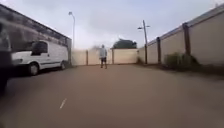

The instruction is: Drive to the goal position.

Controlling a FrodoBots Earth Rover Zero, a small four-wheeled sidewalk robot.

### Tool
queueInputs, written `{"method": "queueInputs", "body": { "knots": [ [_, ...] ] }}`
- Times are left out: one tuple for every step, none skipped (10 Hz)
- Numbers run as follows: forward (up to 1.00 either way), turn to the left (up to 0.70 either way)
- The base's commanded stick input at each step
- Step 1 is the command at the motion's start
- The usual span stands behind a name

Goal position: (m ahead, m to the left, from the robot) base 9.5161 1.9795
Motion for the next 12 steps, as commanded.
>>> {"method": "queueInputs", "body": {
  "knots": [
    [0.50, 0.00],
    [0.50, 0.00],
    [0.50, 0.00],
    [0.50, 0.00],
    [0.50, 0.00],
    [0.50, 0.00],
    [0.50, 0.00],
    [0.50, 0.00],
    [0.50, 0.00],
    [0.50, 0.00],
    [0.50, 0.00],
    [0.50, 0.00]
  ]
}}
